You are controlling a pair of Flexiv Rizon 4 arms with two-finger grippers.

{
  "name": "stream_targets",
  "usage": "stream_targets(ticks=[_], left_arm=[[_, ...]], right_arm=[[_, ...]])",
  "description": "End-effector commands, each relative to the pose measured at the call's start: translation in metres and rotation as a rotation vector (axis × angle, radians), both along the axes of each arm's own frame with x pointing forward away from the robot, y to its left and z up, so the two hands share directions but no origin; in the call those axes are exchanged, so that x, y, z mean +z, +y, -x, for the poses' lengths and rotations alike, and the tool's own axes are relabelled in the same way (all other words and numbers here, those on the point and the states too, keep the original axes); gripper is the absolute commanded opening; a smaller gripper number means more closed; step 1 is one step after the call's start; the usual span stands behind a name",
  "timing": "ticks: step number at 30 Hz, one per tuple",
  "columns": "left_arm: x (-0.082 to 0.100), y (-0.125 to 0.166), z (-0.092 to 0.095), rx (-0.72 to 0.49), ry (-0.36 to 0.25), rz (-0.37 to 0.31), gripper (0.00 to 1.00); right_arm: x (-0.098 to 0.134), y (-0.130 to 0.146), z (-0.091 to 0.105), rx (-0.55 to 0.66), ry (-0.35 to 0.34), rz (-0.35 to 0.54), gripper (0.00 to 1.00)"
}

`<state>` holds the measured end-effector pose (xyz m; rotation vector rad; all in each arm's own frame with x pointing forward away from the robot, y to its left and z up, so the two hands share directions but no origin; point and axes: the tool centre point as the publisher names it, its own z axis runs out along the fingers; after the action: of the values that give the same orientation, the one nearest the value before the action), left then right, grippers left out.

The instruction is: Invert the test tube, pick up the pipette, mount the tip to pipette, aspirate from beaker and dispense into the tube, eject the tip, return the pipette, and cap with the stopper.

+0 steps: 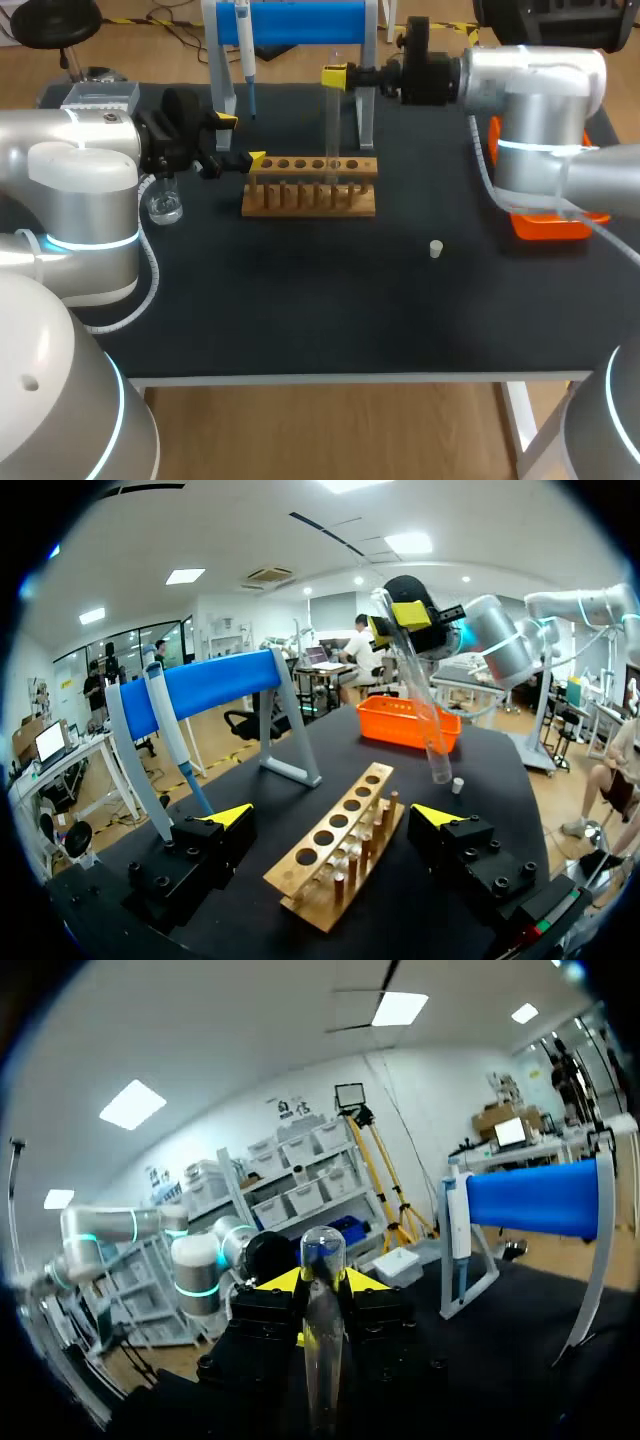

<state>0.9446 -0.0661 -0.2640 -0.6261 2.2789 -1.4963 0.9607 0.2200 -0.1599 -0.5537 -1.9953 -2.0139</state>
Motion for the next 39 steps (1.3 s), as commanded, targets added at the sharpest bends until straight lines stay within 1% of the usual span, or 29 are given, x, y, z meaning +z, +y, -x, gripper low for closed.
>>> stream_targets(ticks=[1,3,4,7,9,10,27,28,31,33,35,39], left_arm=[[0.001,0.0,-0.001,-0.001,0.003,-0.003,1.0],[0.001,0.0,-0.001,-0.001,0.003,-0.003,1.0],[0.001,0.0,-0.001,-0.001,0.003,-0.003,1.0],[0.001,0.0,-0.001,-0.001,0.003,-0.003,1.0],[0.001,0.0,-0.001,-0.001,0.003,-0.003,1.0],[0.001,0.0,-0.001,-0.001,0.003,-0.003,1.0],[0.001,0.0,-0.001,-0.001,0.003,-0.003,1.0],[0.001,0.0,-0.001,-0.001,0.003,-0.003,1.0],[0.001,0.0,-0.001,-0.001,0.003,-0.003,1.0],[0.001,0.0,-0.001,-0.001,0.003,-0.003,1.0],[0.001,0.0,-0.001,-0.001,0.003,-0.003,1.0],[0.001,0.0,-0.001,-0.001,0.003,-0.003,1.0]], right_arm=[[0.004,0.001,-0.003,0.002,0.62,0.093,0.0],[0.005,0.0,-0.002,-0.006,0.69,0.122,0.0],[0.005,-0.001,-0.001,-0.005,0.748,0.113,0.0],[0.001,-0.005,0.0,-0.029,0.892,0.132,0.0],[-0.003,-0.007,0.0,-0.062,0.891,0.157,0.0],[-0.003,-0.009,0.001,-0.074,0.886,0.145,0.0],[-0.003,-0.009,0.001,-0.074,0.886,0.145,0.0],[-0.006,-0.009,0.001,-0.06,0.875,0.128,0.0],[-0.012,-0.011,0.002,-0.033,0.874,0.072,0.0],[-0.013,-0.013,0.002,-0.017,0.856,0.047,0.0],[-0.014,-0.016,0.001,-0.004,0.899,0.008,0.0],[-0.015,-0.022,-0.001,0.037,0.978,-0.027,0.0]])
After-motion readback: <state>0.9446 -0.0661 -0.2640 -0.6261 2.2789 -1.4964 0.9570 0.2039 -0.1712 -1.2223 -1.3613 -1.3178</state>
